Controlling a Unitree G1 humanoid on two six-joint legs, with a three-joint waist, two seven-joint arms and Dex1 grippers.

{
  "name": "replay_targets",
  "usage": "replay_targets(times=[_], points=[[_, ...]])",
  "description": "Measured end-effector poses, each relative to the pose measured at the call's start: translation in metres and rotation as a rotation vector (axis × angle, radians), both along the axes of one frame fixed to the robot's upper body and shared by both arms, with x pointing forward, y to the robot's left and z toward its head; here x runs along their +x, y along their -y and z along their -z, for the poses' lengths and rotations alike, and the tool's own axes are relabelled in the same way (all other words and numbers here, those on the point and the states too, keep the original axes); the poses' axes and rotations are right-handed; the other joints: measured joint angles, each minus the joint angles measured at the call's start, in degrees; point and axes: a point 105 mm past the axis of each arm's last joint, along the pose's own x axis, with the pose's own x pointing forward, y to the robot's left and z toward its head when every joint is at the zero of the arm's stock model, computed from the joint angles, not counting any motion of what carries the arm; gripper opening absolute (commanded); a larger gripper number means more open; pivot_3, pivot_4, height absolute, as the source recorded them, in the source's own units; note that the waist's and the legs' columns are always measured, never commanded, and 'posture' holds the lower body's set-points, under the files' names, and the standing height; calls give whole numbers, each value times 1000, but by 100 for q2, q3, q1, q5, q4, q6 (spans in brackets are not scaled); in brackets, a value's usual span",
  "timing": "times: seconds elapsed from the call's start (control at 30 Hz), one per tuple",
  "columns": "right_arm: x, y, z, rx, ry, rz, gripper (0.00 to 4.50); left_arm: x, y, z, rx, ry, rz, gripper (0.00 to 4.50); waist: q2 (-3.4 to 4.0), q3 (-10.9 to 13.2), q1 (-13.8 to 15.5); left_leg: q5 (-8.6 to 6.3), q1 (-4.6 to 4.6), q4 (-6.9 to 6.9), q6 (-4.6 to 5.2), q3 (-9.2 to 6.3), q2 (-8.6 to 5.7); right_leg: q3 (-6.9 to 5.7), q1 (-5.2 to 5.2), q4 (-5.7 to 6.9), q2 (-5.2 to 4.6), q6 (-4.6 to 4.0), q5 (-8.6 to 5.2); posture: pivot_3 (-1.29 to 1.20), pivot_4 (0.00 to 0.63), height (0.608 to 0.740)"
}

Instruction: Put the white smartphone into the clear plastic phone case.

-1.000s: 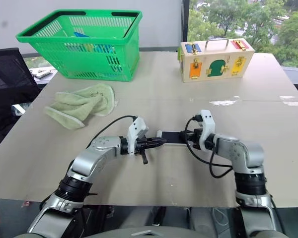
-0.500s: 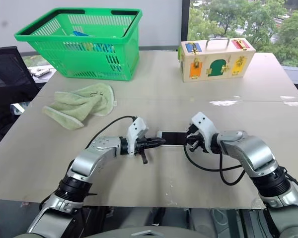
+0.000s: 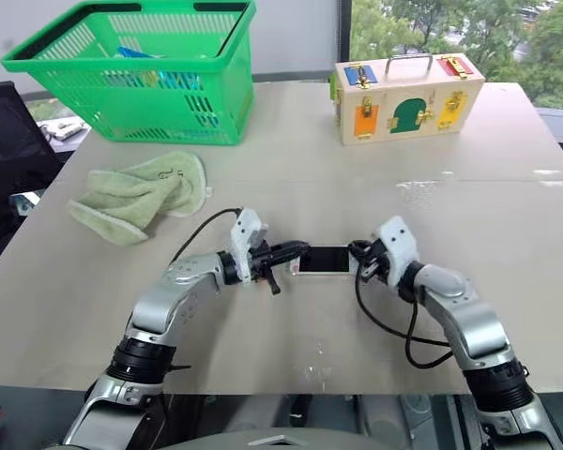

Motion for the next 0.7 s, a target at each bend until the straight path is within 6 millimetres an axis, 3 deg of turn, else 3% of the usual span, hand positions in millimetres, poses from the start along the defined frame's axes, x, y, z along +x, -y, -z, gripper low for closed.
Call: replay_targets(times=[0.13, 0.2, 0.27, 0.37, 0.5, 0.7], points=[[-19, 18, -11, -35, 57, -7, 3629, 2, -9, -16, -64, 27, -23, 2562, -3, 3, 81, -1, -54, 12, -9, 0, -3, 1, -38, -6, 1, -1, 0, 0, 150, 740], [-37, 28, -14, -72, 65, -42, 4500, 1, -20, -22, -59, 48, -30, 3641, -3, 5, 86, -2, -55, 15, -10, 2, -5, 3, -34, -12, 0, 0, 0, 0, 150, 740], [-52, 35, -16, -89, 62, -64, 4500, -2, -27, -26, -58, 54, -33, 4439, -2, 8, 75, -5, -53, 20, -6, 3, -5, 4, -32, -11, -1, 2, -1, 0, 150, 740], [-68, 45, -16, -93, 43, -71, 4500, -14, -39, -20, -39, 35, -23, 4439, -1, 19, 67, -27, -49, 20, 13, 3, -3, 4, -32, -8, -1, 2, -2, 0, 150, 740], [-89, 66, -15, -110, 23, -32, 4500, -42, -62, 2, 45, -26, -29, 4439, 1, 31, 76, -33, -42, 23, 4, 3, 2, 3, -29, -3, 1, -3, -5, 0, 150, 740], [-105, 82, -16, -123, 31, 25, 4500, -59, -91, 9, 78, -56, -109, 4439, 6, 42, 95, -36, -45, 44, 0, 2, 3, 3, -27, 2, 2, 1, -20, 0, 150, 740]])
